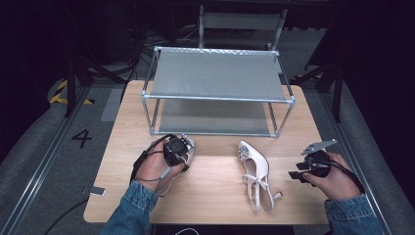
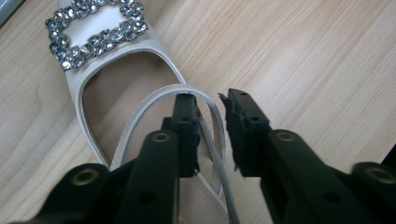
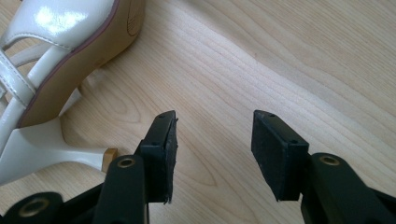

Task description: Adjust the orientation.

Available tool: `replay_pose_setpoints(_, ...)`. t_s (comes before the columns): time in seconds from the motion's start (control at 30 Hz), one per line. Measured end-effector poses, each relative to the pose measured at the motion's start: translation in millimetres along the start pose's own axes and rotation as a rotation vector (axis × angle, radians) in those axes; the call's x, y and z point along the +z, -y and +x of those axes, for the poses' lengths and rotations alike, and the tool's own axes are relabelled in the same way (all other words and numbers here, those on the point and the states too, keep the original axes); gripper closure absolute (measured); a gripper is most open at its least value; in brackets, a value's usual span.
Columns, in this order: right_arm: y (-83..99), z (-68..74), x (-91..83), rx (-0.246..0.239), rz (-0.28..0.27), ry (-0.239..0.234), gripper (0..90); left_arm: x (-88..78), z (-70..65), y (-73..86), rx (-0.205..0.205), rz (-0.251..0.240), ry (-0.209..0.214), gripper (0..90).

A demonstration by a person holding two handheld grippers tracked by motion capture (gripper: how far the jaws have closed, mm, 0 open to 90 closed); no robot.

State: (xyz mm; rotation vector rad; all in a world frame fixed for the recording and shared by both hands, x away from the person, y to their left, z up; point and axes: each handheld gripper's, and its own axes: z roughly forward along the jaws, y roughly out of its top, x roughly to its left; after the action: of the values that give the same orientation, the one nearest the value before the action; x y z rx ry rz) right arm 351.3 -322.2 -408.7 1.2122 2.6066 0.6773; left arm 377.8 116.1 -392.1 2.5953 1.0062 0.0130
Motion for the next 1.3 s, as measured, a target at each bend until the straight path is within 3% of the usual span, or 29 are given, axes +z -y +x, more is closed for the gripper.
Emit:
replay_pose_setpoints(0.07,-1.0,0.5,0.7,0.001,0.001,-0.001,51.4,0.9,1.3,2.0,-0.039,-0.023,0.006,64.8)
replay_pose_setpoints(0.3,-2.6,2.9,3.5,-0.007,0.007,-0.006,50.9,16.9,6.2,3.4,-0.077,-0.047,0.005,65.0)
replay_pose_setpoints(0.43,-2.0,2.8,4.2,-0.007,0.008,-0.006,50.8,26.2,6.6,1.4,-0.073,-0.047,0.001,67.3)
replay_pose_setpoints(0.6,-0.2,2.6,5.2,-0.007,0.012,-0.005,50.7,39.4,6.4,-2.1,-0.07,-0.005,-0.022,69.3)
replay_pose_setpoints(0.7,0.4,2.6,5.1,-0.007,0.012,-0.005,50.7,39.5,6.1,-2.4,-0.072,-0.005,-0.027,71.9)
replay_pose_setpoints(0.77,0.9,2.8,5.3,-0.004,0.013,-0.007,50.7,39.5,6.5,-1.7,-0.065,-0.011,-0.04,80.0)
replay_pose_setpoints(0.83,0.9,3.0,5.5,-0.004,0.015,-0.007,50.7,37.6,6.1,-1.4,-0.031,0.005,-0.059,84.8)
replay_pose_setpoints(1.03,0.4,2.7,5.2,-0.008,0.012,-0.003,50.7,25.1,7.2,0.8,-0.02,-0.036,-0.082,85.6)
replay_pose_setpoints(1.1,0.6,3.0,4.5,-0.004,0.012,-0.001,50.7,18.9,7.7,0.3,-0.024,-0.068,-0.07,85.6)
replay_pose_setpoints(1.3,3.3,4.3,3.0,0.002,0.008,-0.003,50.7,10.6,6.3,-11.7,0.004,-0.094,-0.081,85.6)
